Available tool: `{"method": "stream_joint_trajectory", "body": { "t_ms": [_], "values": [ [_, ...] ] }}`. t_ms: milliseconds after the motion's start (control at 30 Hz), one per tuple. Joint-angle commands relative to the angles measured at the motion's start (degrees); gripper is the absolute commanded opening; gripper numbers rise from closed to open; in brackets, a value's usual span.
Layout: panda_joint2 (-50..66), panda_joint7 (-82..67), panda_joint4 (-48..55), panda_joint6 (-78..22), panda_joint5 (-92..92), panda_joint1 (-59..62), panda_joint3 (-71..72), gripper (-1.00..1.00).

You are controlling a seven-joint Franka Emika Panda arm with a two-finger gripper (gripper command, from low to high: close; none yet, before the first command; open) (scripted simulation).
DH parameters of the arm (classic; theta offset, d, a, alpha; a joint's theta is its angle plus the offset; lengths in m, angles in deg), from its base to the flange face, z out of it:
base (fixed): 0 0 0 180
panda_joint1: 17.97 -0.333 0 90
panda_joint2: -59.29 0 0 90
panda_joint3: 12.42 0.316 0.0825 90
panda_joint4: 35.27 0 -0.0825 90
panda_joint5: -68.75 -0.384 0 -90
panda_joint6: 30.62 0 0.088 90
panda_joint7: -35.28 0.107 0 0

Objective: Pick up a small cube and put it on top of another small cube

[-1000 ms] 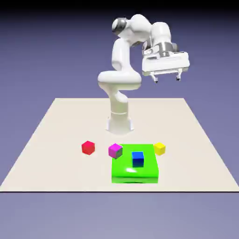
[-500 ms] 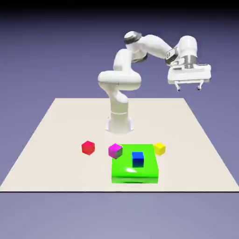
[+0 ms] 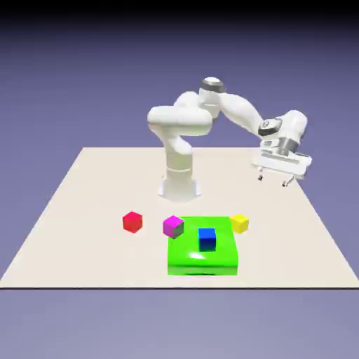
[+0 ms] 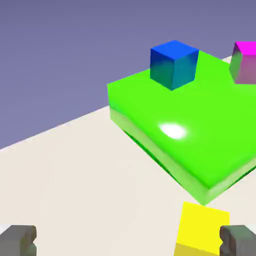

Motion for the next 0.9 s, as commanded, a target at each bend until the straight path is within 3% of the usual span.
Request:
{"method": "stream_joint_trajectory", "body": {
  "t_ms": [0, 133, 300, 333, 500, 867],
  "values": [
    [-1.2, 1.6, 0.3, -1.2, -1.1, 0.2, 2.1, 0.0],
    [-6.1, 8.0, 1.6, -6.1, -5.2, 1.2, 10.4, 0.0],
    [-8.2, 8.0, 1.5, -0.3, -13.3, 4.4, 19.7, 0.0],
    [-8.2, 8.0, 1.5, -0.3, -13.3, 4.4, 19.7, -1.0],
    [-6.6, 8.7, 1.7, -6.5, -5.8, 1.4, 11.4, -1.0],
    [7.7, 19.1, 10.4, -8.9, 11.2, 24.0, 10.4, -1.0]
  ]
}}
